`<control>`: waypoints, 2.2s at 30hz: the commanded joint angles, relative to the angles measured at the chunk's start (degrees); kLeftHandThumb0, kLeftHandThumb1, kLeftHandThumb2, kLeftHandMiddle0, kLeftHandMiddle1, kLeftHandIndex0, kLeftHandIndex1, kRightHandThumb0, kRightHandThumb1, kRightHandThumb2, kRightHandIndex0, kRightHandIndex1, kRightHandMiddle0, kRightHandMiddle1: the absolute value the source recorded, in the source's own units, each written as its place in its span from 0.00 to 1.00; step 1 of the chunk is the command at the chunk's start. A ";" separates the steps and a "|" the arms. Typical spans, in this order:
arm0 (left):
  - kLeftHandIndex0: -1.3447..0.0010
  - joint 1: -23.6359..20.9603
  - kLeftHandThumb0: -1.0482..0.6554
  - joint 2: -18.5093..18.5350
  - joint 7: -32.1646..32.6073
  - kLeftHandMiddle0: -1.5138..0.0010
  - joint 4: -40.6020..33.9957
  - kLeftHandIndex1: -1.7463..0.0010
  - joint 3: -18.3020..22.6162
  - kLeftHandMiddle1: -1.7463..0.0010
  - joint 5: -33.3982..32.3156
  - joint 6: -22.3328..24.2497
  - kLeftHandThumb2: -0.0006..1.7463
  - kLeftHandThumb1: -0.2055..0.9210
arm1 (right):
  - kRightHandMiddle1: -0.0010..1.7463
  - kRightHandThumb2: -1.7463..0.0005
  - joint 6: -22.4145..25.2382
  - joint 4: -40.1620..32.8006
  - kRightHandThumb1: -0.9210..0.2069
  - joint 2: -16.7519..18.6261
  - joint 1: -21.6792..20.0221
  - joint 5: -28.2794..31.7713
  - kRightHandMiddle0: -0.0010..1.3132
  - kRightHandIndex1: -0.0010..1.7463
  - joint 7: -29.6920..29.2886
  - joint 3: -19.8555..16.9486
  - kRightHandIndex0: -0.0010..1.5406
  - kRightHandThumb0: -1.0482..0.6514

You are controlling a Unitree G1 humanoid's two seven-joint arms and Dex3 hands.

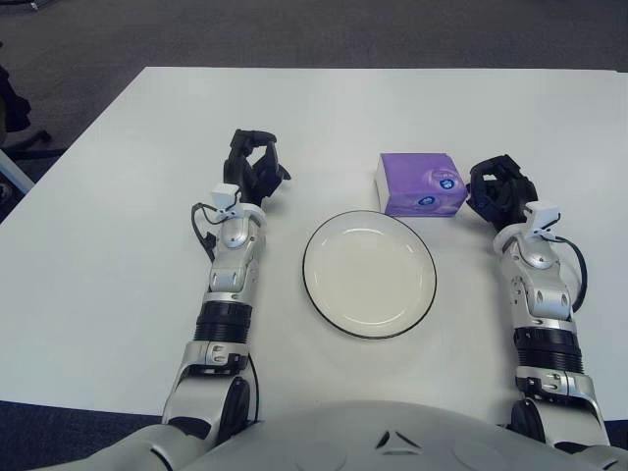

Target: Put the tissue paper into the plate.

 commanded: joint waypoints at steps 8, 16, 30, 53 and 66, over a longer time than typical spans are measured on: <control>0.79 9.77 0.40 -2.63 -0.19 0.43 3.63 0.00 -0.51 0.00 1.03 -0.15 0.40 0.88 | 1.00 0.56 2.33 2.98 0.17 2.79 5.01 0.66 0.24 1.00 0.00 -0.11 0.54 0.40; 0.79 9.50 0.40 -2.53 -0.28 0.43 3.98 0.00 -0.30 0.00 1.10 -0.20 0.40 0.88 | 1.00 0.56 2.33 3.12 0.17 2.88 4.82 0.59 0.24 1.00 -0.12 -0.01 0.54 0.40; 0.79 9.32 0.40 -2.38 -0.38 0.43 4.53 0.00 -0.23 0.00 1.28 -0.56 0.40 0.88 | 1.00 0.56 2.23 3.25 0.17 3.03 4.77 0.48 0.24 1.00 -0.24 0.12 0.54 0.40; 0.79 9.41 0.40 -2.54 -0.47 0.43 5.50 0.00 -0.32 0.00 1.64 -1.73 0.40 0.88 | 1.00 0.56 1.96 3.49 0.17 2.74 4.99 0.68 0.24 1.00 0.13 -0.19 0.54 0.40; 0.79 9.28 0.40 -2.47 -0.45 0.43 5.77 0.00 -0.33 0.00 1.73 -1.72 0.39 0.89 | 1.00 0.56 1.94 3.53 0.17 2.70 4.99 0.70 0.24 1.00 0.19 -0.24 0.54 0.40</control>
